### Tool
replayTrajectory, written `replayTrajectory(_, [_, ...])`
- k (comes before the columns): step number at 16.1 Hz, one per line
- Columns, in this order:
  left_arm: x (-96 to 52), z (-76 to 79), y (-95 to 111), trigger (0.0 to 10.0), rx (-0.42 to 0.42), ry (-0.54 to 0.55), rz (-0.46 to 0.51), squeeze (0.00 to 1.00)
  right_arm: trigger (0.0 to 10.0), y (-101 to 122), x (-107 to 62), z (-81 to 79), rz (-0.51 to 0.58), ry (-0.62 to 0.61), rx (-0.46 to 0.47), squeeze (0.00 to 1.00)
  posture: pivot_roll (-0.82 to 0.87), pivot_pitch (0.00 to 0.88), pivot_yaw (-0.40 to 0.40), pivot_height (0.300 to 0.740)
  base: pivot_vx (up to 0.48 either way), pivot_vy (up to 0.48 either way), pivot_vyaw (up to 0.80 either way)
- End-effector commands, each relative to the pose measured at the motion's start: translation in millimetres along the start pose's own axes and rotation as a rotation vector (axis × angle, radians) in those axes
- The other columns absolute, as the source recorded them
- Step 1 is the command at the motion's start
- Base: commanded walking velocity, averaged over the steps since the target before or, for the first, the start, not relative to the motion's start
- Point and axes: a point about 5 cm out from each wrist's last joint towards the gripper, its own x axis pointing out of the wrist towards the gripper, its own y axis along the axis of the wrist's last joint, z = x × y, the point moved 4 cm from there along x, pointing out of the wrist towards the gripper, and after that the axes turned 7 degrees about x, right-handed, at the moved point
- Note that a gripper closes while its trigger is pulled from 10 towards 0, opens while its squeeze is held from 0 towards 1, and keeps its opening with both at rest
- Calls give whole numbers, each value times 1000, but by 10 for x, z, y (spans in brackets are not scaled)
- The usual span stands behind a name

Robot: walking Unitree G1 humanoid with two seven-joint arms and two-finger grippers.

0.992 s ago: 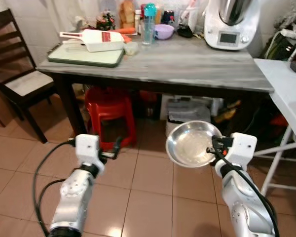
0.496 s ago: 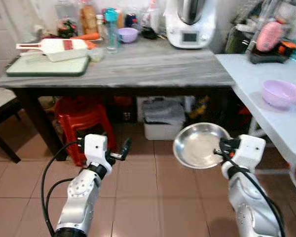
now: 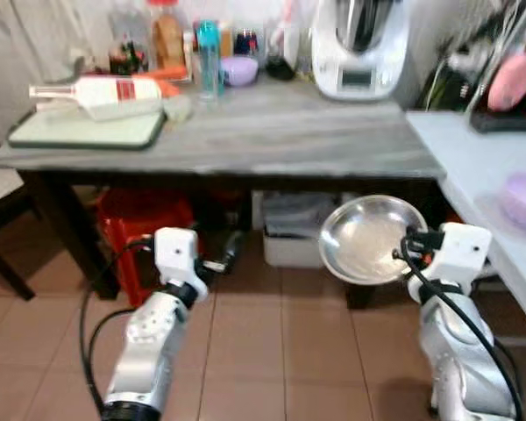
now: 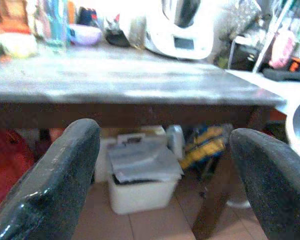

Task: Setting the table

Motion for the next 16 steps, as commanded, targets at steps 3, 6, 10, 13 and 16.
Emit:
replayTrajectory(3, [-46, -66, -18, 10000, 12, 21, -16, 0, 10000, 33, 3, -77, 11, 23, 4, 0, -63, 0, -6, 740, 349, 0, 133])
replayTrajectory(6, [-47, -28, -31, 10000, 5, 10, -29, 0, 10000, 43, 25, -98, 13, 26, 8, 0, -59, 0, -7, 740, 391, 0, 652])
replayTrajectory(10, [-44, -22, -34, 10000, 7, 3, -33, 0, 10000, 22, 26, -97, 8, 25, 4, 0, -57, 0, -5, 740, 430, 0, 555])
replayTrajectory(13, [-35, 0, -43, 10000, 8, -6, -41, 0, 10000, 7, 25, -92, 6, 22, 3, 0, -56, 0, -4, 740, 415, 0, 750])
replayTrajectory(16, [-39, 2, -53, 10000, 8, -10, -48, 0, 10000, -21, 34, -61, 0, -3, 3, 0, -56, 0, -2, 740, 407, 0, 146])
